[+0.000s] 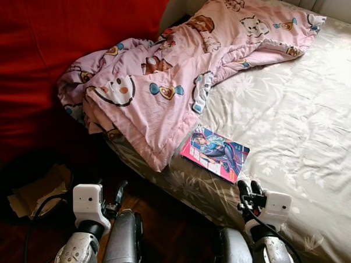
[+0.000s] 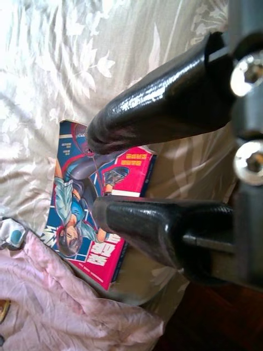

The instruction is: Clean up the room

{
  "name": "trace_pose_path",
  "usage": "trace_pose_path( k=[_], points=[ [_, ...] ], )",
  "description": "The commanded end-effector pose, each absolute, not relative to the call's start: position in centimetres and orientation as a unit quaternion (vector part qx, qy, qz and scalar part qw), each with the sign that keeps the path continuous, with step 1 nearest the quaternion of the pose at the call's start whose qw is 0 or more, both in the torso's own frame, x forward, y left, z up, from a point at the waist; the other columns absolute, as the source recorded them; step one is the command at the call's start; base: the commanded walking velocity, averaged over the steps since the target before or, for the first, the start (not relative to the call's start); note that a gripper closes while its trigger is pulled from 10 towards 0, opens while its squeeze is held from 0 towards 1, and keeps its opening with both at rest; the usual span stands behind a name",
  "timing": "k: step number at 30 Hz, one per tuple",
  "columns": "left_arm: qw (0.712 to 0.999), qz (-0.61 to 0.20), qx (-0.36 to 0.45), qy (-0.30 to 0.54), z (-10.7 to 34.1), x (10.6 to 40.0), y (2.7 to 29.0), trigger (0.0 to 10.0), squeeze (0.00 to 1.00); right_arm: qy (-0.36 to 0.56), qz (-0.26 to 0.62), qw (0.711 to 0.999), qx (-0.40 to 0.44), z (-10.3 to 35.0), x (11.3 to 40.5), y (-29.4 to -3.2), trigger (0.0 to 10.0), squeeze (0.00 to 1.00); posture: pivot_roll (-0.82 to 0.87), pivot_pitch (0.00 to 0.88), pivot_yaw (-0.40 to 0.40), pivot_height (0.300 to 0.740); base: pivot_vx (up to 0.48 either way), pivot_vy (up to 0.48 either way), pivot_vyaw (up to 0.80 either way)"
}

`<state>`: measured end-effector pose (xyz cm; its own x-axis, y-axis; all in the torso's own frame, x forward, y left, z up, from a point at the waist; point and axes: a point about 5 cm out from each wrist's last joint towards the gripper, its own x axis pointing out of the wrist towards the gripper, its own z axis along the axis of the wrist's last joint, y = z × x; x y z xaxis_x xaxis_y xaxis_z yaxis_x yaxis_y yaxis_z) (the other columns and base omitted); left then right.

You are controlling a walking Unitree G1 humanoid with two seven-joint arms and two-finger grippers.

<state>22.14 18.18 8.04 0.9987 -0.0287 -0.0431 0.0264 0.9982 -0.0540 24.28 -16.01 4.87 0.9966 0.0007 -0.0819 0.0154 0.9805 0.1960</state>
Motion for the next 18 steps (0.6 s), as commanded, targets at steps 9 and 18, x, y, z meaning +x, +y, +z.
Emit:
trace_pose_path(
  k=[9, 18],
  points=[
    [0.999, -0.017, -0.02, 0.031, 7.91, 21.83, 18.39, 10.0, 0.0, 0.054, -0.024, 0.993, 0.1, 4.4, 24.02, -16.51, 10.0, 0.0, 0.04, 0.237, -0.023, 0.602, 0.251, 0.0, 0.0],
    [0.999, -0.016, -0.018, 0.031, 7.91, 21.82, 18.43, 10.0, 0.0, 0.055, -0.03, 0.993, 0.099, 4.48, 24.22, -16.6, 10.0, 0.0, 0.04, 0.239, -0.024, 0.602, 0.265, 0.0, 0.0]
  ],
)
